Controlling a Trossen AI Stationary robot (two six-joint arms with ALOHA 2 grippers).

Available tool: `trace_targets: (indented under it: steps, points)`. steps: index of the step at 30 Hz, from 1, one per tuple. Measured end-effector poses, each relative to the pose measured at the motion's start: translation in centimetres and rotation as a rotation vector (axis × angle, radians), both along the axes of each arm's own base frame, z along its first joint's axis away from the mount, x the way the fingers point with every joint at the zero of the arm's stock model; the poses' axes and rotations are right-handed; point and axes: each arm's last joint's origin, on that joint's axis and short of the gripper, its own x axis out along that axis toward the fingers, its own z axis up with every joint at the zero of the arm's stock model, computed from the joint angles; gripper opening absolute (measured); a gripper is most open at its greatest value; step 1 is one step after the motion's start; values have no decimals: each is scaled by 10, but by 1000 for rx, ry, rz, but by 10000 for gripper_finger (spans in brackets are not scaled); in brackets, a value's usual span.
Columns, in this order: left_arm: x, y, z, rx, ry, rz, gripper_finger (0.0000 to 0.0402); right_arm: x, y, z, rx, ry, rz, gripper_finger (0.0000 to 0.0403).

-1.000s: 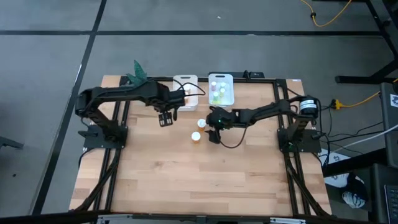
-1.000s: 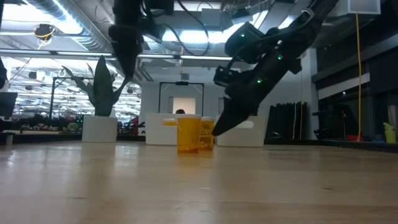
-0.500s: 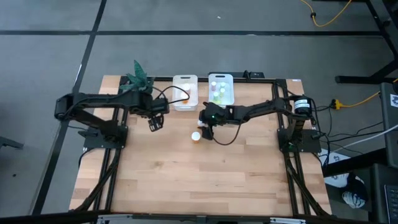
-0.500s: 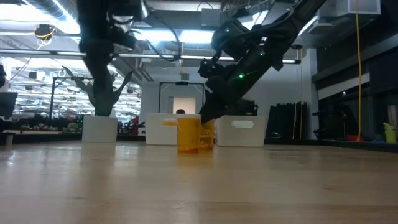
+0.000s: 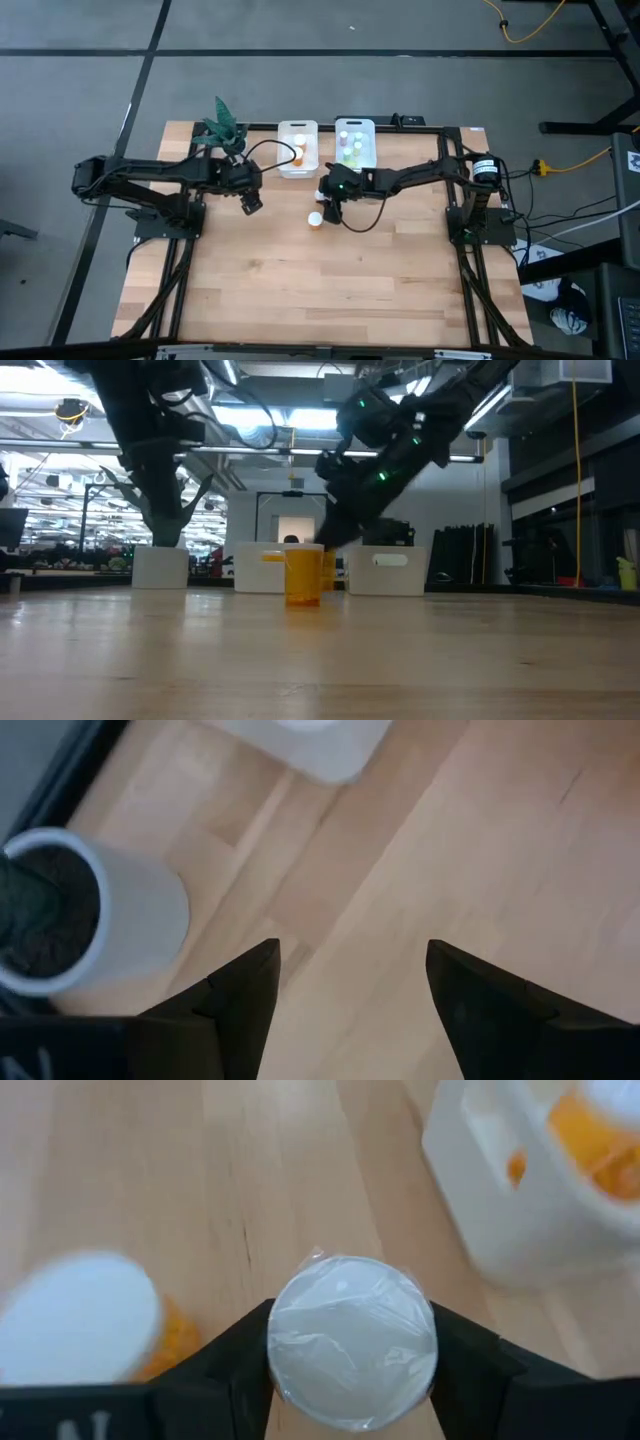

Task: Pick and place medicine bottles into bin by pill shape (circle, oval)
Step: Put the large orange pill bottle into the left white bin

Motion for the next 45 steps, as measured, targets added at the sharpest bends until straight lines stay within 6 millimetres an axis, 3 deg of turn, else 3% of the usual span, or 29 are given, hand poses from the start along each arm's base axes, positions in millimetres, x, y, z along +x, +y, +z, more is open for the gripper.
trace_targets:
  steps: [9, 12, 15, 18, 21, 26, 37, 45]
  points:
    - [2, -6, -3, 36, -105, -23, 244, 33, -11, 71, -122, -82, 81, 205]
    - [3, -8, -2, 58, -113, -17, 244, 37, -29, 90, -171, -131, 63, 205]
    - [3, -9, -2, 95, -121, 11, 244, 33, -54, 97, -193, -144, 13, 205]
    - [3, -9, -1, 125, -123, 26, 244, 29, -79, 89, -162, -129, -45, 205]
    - [3, -9, -1, 131, -123, 27, 244, 30, -100, 65, -114, -80, -58, 205]
    - [3, -9, -1, 131, -126, 29, 244, 31, -120, 35, -77, -32, -75, 205]
    - [5, -9, -1, 133, -141, 29, 244, 35, -126, 33, -53, -97, -69, 205]
    - [5, -9, 0, 134, -146, 30, 244, 38, -127, 17, -33, -74, -78, 207]
